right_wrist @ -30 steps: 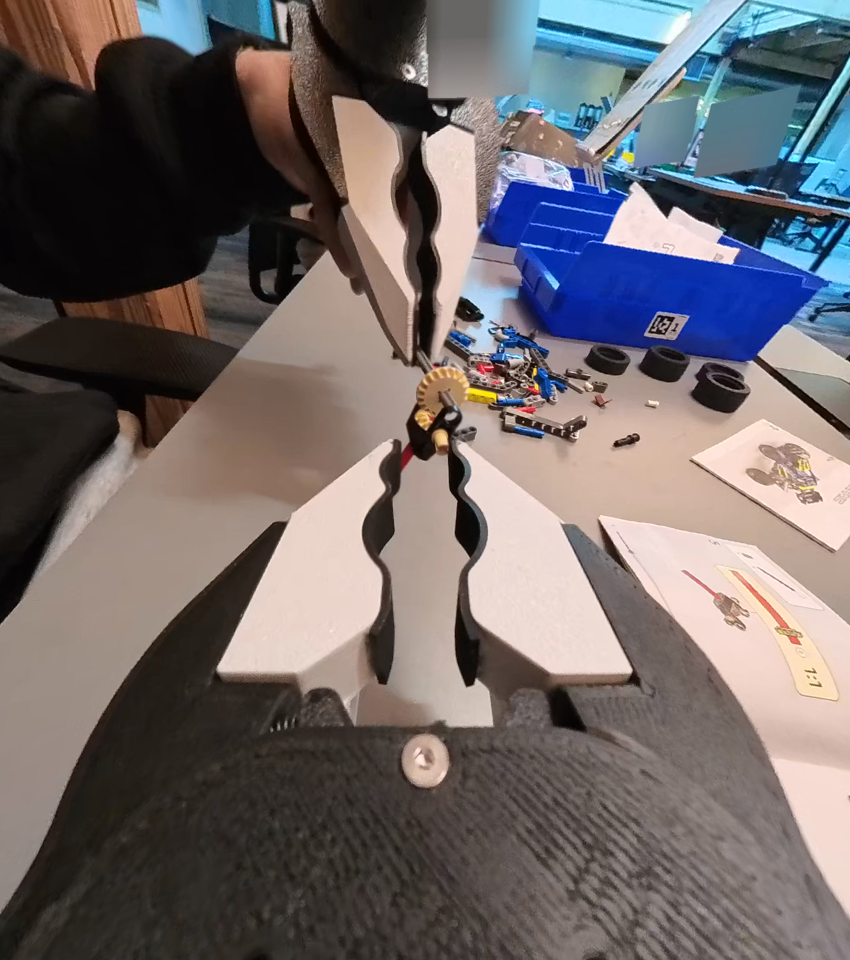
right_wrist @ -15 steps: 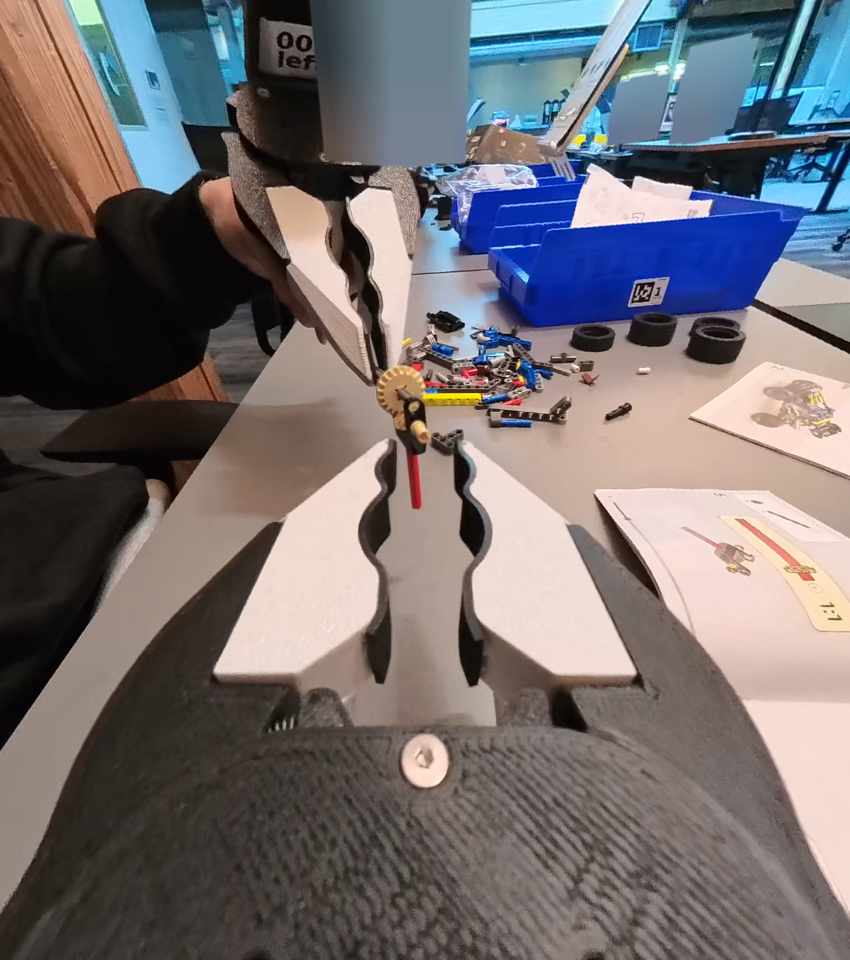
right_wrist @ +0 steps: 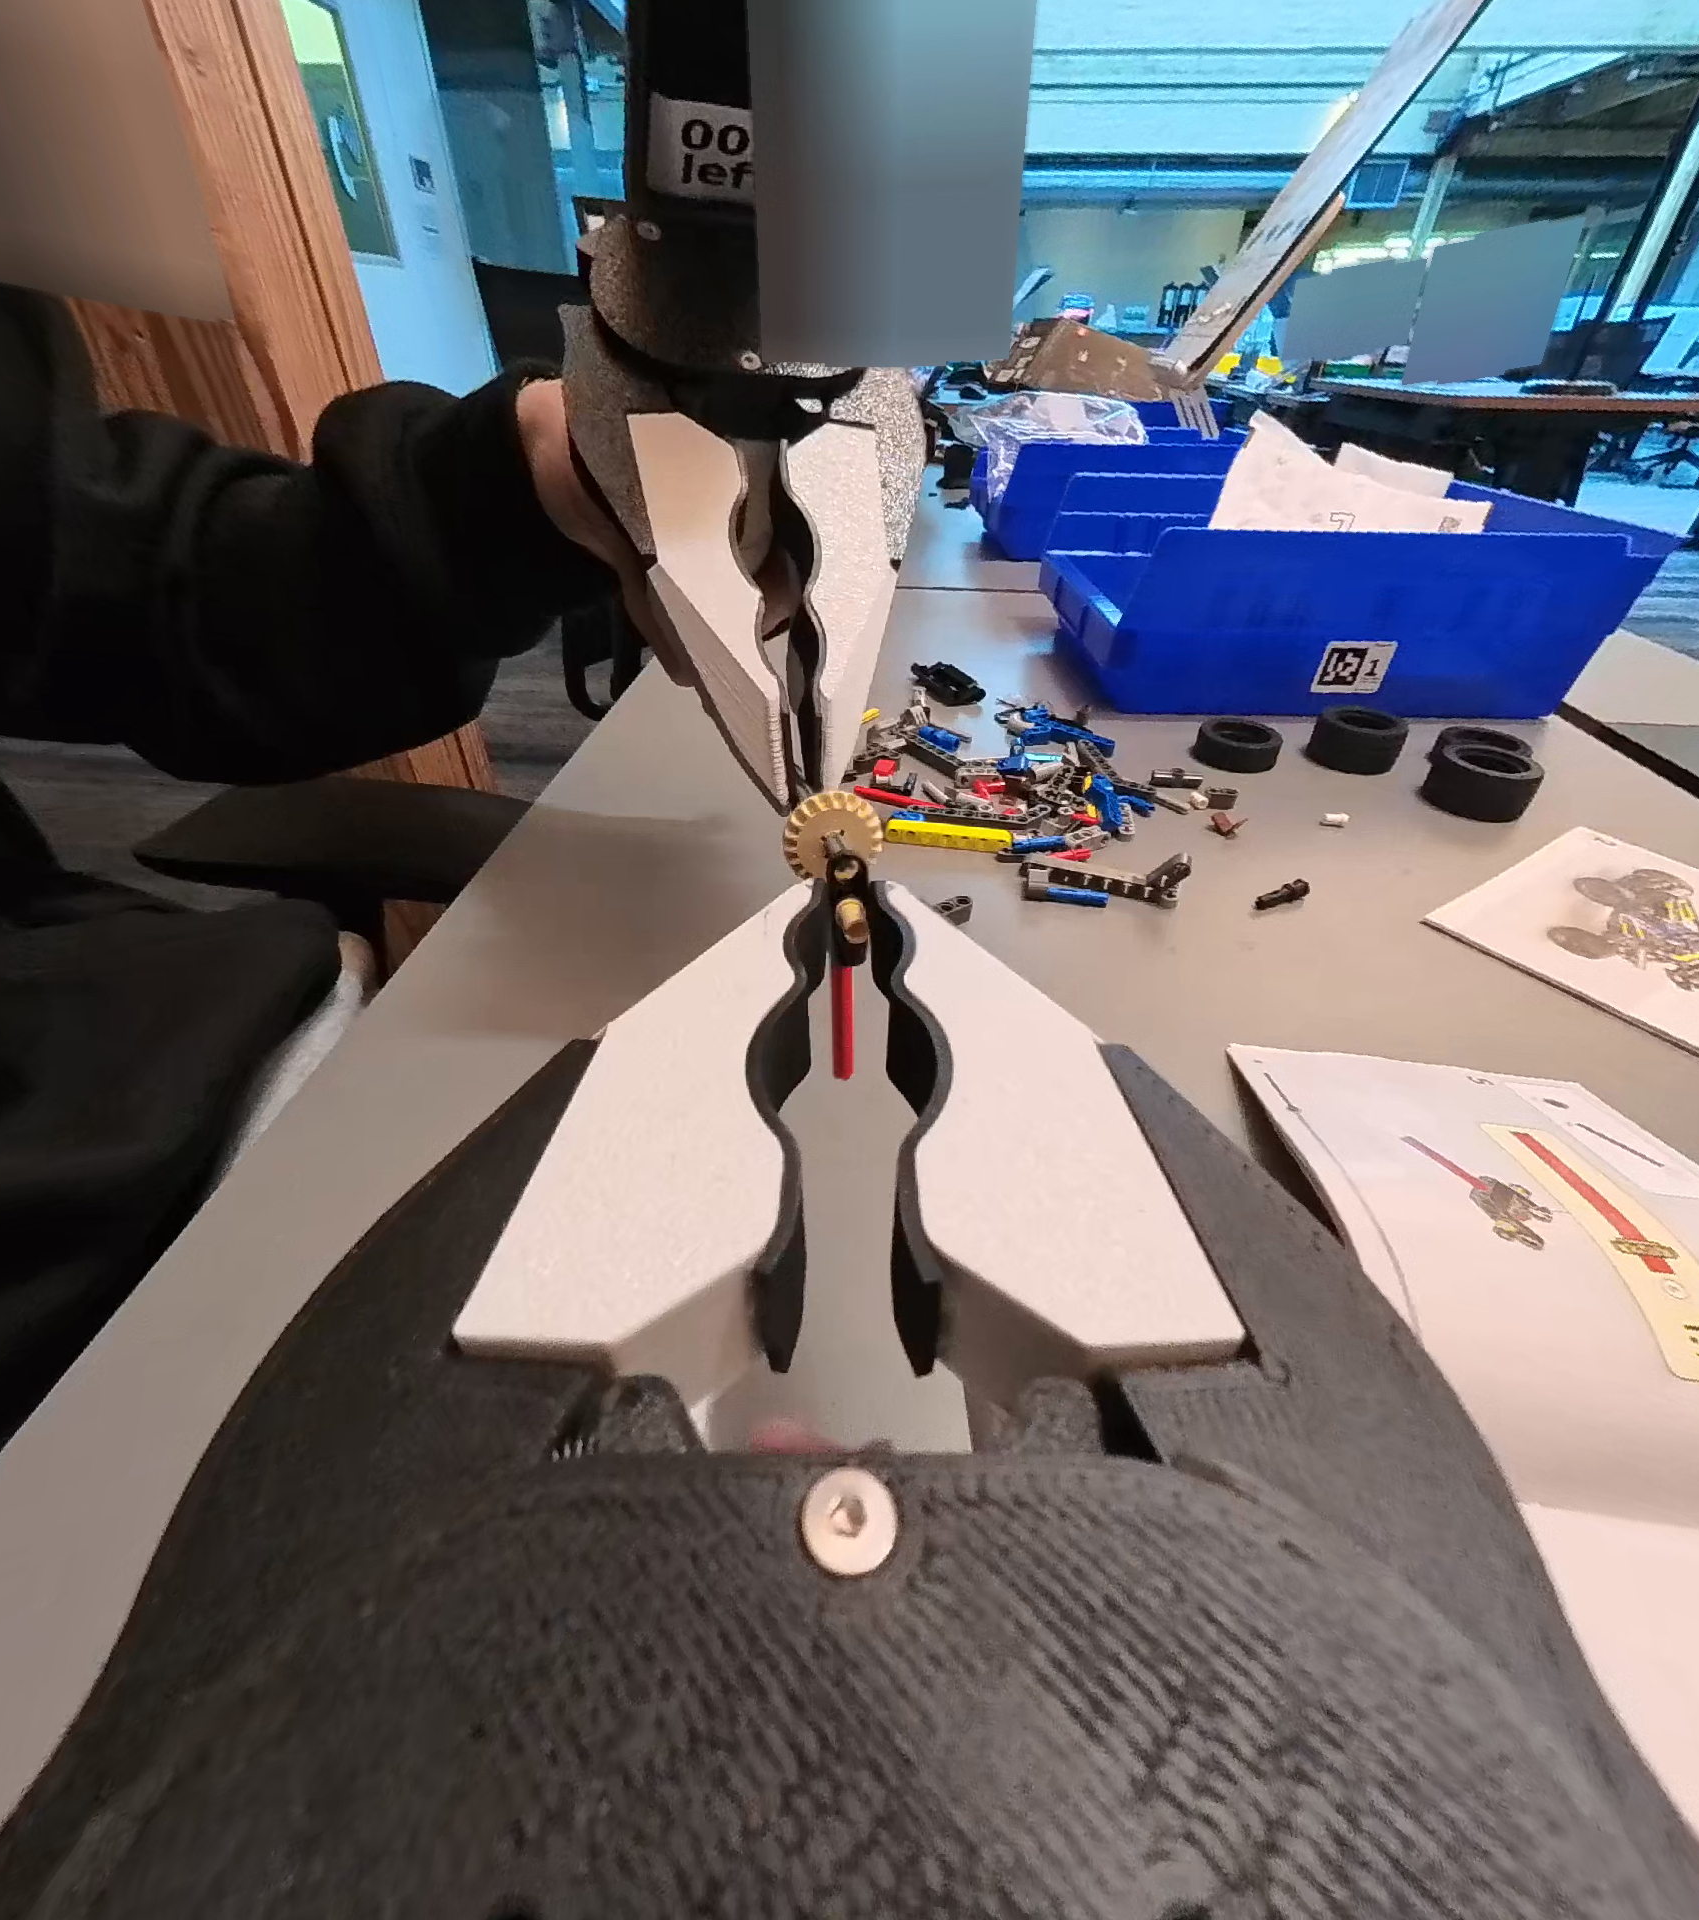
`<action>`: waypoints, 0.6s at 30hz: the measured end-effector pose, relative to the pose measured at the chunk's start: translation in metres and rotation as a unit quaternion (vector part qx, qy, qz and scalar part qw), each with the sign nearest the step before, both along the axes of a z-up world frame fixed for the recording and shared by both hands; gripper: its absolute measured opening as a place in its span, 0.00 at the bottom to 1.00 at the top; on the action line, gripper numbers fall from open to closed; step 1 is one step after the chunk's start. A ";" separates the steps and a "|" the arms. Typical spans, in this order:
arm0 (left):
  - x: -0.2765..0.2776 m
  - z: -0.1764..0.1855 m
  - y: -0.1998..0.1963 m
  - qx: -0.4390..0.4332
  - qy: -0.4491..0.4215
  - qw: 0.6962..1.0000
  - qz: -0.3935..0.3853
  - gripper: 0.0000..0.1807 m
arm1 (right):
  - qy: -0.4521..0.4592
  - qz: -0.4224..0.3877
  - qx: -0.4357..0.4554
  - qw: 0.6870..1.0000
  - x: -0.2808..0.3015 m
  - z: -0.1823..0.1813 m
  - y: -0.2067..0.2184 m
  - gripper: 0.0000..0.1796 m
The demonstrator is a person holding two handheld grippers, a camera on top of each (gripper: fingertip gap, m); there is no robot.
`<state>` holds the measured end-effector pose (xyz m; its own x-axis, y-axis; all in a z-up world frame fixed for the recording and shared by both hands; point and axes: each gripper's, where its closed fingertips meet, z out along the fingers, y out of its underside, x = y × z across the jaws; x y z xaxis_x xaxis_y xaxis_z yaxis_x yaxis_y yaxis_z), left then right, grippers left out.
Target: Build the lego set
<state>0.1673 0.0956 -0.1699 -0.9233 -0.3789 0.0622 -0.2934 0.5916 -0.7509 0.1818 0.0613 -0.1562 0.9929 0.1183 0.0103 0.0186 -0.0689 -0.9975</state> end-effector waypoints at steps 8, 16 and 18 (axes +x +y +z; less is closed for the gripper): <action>-0.004 -0.005 0.002 0.017 -0.013 1.000 -0.022 0.01 | -0.011 0.015 -0.029 0.999 -0.006 -0.008 0.001 0.03; -0.005 -0.013 0.003 0.037 -0.023 0.999 -0.026 0.01 | -0.033 0.010 -0.053 0.998 -0.007 -0.016 0.002 0.03; -0.005 -0.016 0.003 0.032 -0.014 0.999 -0.024 0.01 | -0.036 0.007 -0.057 0.998 -0.006 -0.017 0.002 0.03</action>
